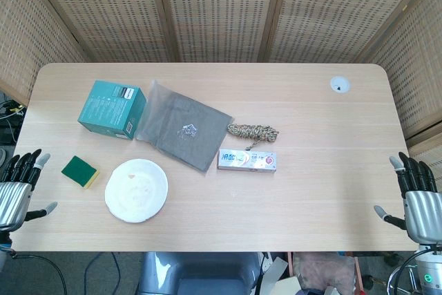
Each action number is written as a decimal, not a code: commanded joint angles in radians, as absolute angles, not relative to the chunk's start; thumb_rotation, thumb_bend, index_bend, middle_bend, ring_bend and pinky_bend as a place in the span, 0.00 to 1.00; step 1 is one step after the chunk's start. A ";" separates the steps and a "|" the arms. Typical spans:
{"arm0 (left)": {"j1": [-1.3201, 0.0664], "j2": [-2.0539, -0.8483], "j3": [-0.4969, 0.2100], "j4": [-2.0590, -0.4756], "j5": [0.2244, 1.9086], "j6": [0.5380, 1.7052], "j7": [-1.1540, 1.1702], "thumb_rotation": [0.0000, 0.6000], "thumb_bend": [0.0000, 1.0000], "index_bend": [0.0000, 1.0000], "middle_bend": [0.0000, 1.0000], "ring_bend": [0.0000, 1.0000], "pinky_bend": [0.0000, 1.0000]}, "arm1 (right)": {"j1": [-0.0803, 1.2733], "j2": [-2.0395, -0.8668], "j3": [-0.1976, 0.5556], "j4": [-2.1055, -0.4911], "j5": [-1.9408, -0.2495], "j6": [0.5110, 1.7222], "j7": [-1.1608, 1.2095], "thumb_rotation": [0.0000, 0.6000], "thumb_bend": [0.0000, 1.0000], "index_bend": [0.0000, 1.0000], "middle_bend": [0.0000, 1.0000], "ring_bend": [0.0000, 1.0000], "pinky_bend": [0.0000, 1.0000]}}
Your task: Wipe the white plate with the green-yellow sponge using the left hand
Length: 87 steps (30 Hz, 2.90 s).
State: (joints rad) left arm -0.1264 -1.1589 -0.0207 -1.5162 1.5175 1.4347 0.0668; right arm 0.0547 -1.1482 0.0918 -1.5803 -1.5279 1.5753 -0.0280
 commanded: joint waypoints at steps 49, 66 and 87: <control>-0.473 -1.573 0.056 -0.652 1.564 0.905 -0.356 1.00 0.00 0.30 0.18 0.01 0.07 | 0.091 -1.189 0.113 -1.559 -1.430 1.476 -0.110 1.00 0.00 0.00 0.00 0.00 0.00; -0.474 -1.580 0.037 -0.662 1.551 0.987 -0.420 1.00 0.00 0.53 0.38 0.27 0.35 | 0.096 -1.185 0.112 -1.559 -1.422 1.463 -0.097 1.00 0.00 0.00 0.00 0.00 0.00; -0.567 -1.408 -0.009 -1.278 1.498 0.943 -0.543 1.00 0.00 0.56 0.41 0.30 0.38 | 0.096 -1.181 0.105 -1.567 -1.432 1.464 -0.093 1.00 0.00 0.00 0.00 0.00 0.00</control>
State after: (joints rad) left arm -0.5420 -1.4089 0.0051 -1.2430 1.5341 0.9914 -0.5461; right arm 0.0956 -1.1805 0.1055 -1.5670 -1.4313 1.4645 -0.0926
